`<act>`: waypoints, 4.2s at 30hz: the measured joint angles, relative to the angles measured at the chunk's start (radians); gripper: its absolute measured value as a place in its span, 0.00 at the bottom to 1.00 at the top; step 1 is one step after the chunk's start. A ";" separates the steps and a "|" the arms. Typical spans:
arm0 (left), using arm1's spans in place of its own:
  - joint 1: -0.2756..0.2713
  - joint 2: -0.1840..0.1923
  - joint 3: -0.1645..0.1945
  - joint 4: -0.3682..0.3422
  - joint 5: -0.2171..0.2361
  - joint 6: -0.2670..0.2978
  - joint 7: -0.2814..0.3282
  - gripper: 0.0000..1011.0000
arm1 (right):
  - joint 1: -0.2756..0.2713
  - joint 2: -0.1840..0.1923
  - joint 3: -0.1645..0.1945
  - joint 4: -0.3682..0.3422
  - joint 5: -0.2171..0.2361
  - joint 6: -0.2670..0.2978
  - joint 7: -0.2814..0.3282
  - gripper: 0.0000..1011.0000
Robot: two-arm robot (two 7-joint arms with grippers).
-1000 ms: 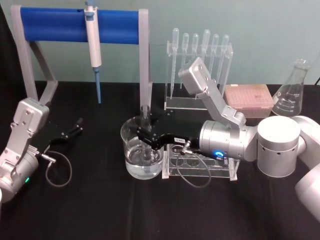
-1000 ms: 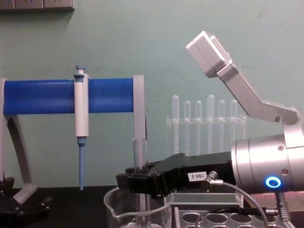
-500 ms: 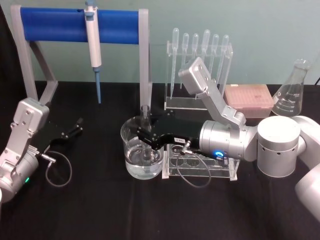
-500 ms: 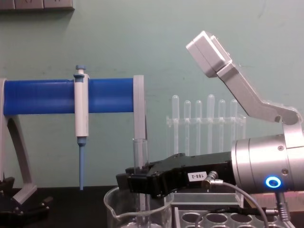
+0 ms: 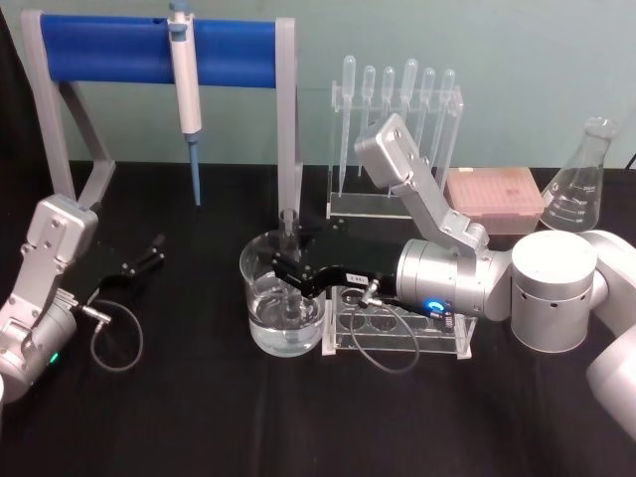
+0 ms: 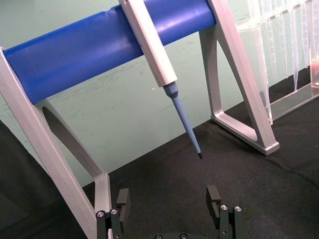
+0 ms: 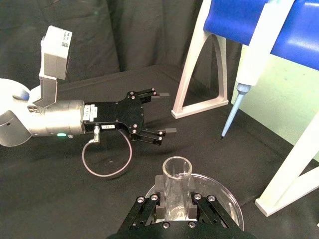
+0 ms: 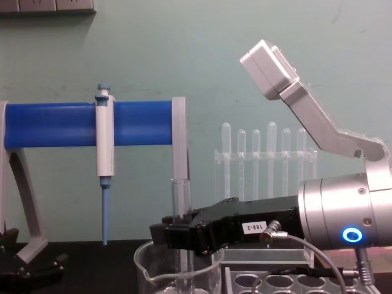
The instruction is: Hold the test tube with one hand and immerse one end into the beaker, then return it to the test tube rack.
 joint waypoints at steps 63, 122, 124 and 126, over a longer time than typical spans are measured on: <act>0.000 0.000 0.000 0.000 0.000 0.000 0.000 0.99 | 0.000 0.000 0.000 0.000 0.000 0.000 0.000 0.22; 0.000 0.000 0.000 0.000 0.000 0.000 0.000 0.99 | 0.000 0.000 0.000 0.000 0.000 0.000 0.000 0.22; 0.000 0.000 0.000 0.000 0.000 0.000 0.000 0.99 | 0.000 0.000 0.000 0.000 0.000 0.000 0.000 0.22; 0.000 0.000 0.000 0.000 0.000 0.000 0.000 0.99 | 0.000 0.000 0.000 0.000 0.000 0.000 0.000 0.22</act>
